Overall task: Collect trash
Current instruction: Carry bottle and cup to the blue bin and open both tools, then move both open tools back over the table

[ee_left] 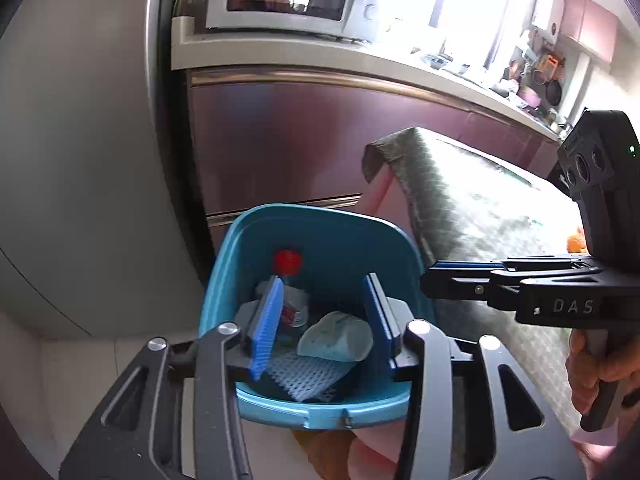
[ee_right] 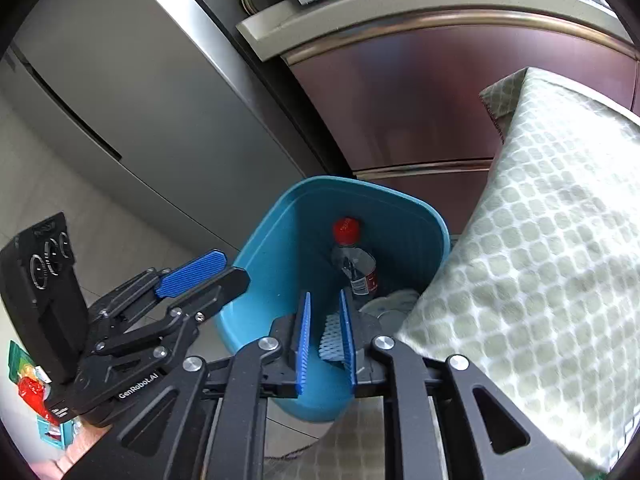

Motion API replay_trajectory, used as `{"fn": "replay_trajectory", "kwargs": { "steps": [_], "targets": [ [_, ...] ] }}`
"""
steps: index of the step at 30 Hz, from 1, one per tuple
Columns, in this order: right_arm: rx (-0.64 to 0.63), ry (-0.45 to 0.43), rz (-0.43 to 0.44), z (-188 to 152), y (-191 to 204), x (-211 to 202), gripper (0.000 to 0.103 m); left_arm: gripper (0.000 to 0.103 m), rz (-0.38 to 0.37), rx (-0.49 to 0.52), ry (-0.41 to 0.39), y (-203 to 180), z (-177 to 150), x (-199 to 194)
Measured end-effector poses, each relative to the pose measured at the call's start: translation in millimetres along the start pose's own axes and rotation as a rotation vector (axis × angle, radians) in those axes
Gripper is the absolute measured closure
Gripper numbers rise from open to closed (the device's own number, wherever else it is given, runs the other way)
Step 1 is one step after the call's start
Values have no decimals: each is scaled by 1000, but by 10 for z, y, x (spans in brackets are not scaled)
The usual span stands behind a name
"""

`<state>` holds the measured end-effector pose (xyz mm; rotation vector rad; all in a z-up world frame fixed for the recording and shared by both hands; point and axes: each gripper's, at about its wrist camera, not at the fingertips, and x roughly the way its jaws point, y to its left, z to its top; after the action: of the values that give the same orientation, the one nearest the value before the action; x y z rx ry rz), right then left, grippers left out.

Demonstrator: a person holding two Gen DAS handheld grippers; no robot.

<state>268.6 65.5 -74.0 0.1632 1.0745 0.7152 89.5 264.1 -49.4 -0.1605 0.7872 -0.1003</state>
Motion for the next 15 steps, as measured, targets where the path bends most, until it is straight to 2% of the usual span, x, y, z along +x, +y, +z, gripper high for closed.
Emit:
{"fn": "replay_trajectory", "kwargs": {
  "steps": [4, 10, 15],
  "targets": [
    [-18, -65, 26, -101, -35, -356, 75, 51, -49, 39, -43, -209, -5, -152],
    [-49, -168, 18, -344, -152, -1017, 68, 43, -140, 147, -110, -703, 3, -414],
    [-13, -256, -8, -606, -389, -1566, 67, 41, -243, 237, -116, -1195, -33, -495]
  ]
}}
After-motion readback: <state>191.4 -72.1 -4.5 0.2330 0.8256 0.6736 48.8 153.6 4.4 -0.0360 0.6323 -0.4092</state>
